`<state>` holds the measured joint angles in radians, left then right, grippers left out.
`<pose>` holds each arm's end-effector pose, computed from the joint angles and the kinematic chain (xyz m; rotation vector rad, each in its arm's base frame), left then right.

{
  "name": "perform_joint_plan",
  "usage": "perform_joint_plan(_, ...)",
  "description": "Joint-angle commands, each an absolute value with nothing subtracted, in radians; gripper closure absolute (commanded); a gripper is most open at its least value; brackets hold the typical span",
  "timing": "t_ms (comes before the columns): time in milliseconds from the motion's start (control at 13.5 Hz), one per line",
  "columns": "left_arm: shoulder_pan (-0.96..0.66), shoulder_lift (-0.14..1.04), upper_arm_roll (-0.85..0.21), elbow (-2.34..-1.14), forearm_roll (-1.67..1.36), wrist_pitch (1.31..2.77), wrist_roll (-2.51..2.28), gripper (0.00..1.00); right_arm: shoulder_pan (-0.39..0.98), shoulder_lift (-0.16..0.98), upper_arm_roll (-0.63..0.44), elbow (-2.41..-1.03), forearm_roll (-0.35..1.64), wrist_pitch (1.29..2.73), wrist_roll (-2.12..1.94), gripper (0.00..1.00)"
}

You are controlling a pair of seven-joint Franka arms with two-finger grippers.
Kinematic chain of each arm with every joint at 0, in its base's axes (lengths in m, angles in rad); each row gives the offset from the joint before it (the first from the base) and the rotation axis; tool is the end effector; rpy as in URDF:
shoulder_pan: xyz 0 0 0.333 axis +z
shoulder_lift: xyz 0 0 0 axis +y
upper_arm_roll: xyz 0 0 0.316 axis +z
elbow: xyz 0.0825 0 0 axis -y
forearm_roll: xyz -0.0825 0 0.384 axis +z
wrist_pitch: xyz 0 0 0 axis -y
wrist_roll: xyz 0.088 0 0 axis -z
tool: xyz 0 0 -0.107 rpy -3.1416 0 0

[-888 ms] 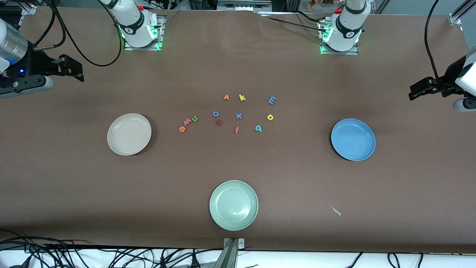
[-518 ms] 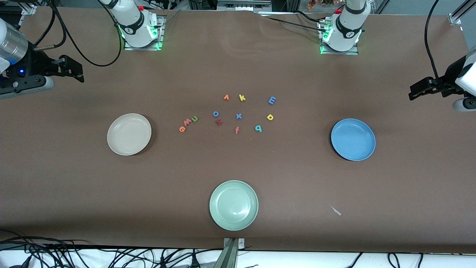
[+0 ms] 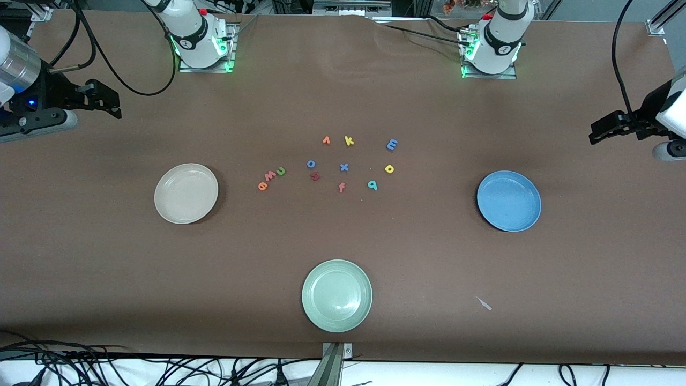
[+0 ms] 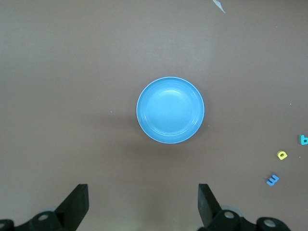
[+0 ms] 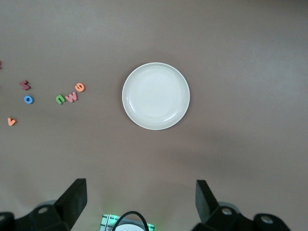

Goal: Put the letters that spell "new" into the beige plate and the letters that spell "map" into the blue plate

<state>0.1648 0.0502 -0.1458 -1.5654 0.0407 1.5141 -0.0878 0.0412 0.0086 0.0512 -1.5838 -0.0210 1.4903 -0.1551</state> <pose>0.5619 0.0172 0.5947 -3.0965 -0.1656 0.1548 0.5454 0.0480 0.6071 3.0964 0.3842 -0.1603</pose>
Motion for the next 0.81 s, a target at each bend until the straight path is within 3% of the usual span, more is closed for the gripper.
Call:
perform_joint_plan(0, 0.166, 0.035, -0.14, -1.58, 0.018, 1.523, -0.064, 0.0, 0.034, 0.005, 0.063, -1.585, -0.034, 1.496, -0.144, 0.0)
perform_joint_plan(740, 0.167, 0.034, -0.14, -1.58, 0.018, 1.52, -0.064, 0.0, 0.034, 0.005, 0.063, -1.577, -0.029, 1.496, -0.149, 0.0)
